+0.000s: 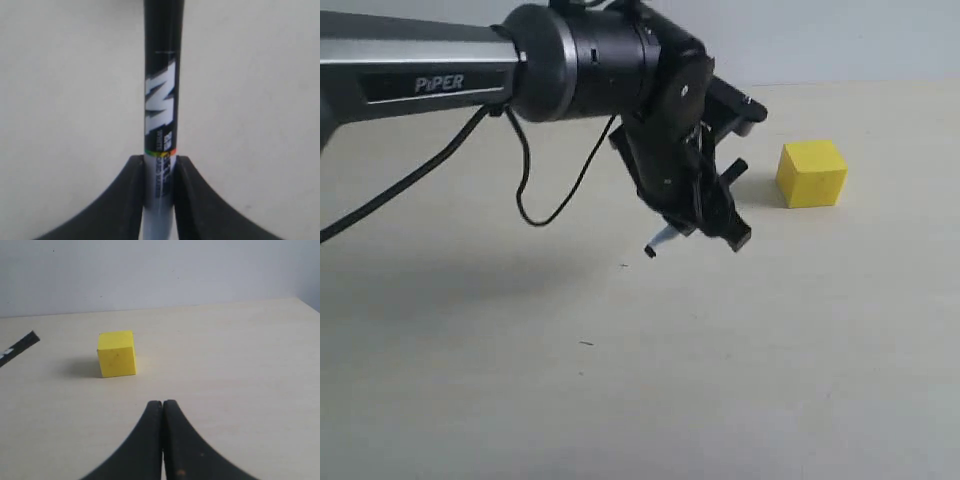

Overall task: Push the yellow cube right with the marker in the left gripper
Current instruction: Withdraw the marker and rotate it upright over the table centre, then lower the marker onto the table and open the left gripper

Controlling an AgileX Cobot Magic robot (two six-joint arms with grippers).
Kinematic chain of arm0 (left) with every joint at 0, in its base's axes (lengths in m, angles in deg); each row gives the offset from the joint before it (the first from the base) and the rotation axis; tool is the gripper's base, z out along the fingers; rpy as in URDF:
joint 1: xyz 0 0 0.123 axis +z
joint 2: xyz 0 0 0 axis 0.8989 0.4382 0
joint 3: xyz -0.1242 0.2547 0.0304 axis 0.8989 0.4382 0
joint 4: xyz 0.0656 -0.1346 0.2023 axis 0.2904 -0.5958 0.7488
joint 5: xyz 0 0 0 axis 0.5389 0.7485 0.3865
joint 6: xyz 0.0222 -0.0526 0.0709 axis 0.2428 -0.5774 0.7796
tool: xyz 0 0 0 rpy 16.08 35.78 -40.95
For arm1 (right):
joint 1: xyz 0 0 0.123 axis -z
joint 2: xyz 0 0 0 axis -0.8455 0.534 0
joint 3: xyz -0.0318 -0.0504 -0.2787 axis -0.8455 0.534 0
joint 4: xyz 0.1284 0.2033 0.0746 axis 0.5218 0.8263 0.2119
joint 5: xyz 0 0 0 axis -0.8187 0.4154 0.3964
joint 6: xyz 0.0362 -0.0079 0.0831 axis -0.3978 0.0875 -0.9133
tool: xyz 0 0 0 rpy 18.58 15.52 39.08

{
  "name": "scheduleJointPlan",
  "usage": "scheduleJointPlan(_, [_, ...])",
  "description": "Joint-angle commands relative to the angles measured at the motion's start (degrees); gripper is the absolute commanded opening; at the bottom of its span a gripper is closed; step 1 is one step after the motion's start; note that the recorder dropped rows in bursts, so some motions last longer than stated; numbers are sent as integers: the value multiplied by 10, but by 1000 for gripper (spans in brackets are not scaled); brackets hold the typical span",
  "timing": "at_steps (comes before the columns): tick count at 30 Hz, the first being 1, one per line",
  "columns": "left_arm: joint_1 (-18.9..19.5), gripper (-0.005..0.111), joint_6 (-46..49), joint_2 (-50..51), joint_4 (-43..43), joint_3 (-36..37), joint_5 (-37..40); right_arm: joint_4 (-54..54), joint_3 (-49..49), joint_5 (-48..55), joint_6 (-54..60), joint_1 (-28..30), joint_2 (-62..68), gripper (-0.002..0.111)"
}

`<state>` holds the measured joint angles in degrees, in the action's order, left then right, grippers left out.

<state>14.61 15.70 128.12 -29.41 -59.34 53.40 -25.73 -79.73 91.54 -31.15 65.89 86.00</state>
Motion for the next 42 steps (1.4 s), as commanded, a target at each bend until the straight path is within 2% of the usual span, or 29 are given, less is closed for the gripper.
scheduleJointPlan(1, [-13,0,-127,-88,8,189,-167,-1,2,-2,3,1,-3,0])
scheduleJointPlan(2, [-13,0,-198,-113,-1,254,-263,-1,2,-2,3,1,-3,0])
scheduleJointPlan(4, [-13,0,-302,-145,-5,337,-379,-1,2,-2,3,1,-3,0])
scheduleJointPlan(6, [-7,0,-359,-164,-5,374,-426,-1,2,-2,3,1,-3,0])
scheduleJointPlan(10, [10,0,-453,-165,-6,351,-364,-1,2,-2,3,1,-3,0])
scheduleJointPlan(19, [25,0,-419,-155,-6,180,-145,-1,2,-2,3,1,-3,0])
scheduleJointPlan(23, [55,0,-431,-118,-39,114,-2,-1,2,-2,3,1,-3,0])
scheduleJointPlan(25, [67,0,-431,-98,-66,97,42,-1,2,-2,3,1,-3,0])
scheduleJointPlan(27, [71,0,-426,-82,-82,92,55,-1,2,-2,3,1,-3,0])
scheduleJointPlan(35, [76,0,-418,-24,-119,92,11,-1,2,-2,3,1,-3,0])
scheduleJointPlan(42, [78,0,-378,8,-119,92,9,-1,2,-2,3,1,-3,0])
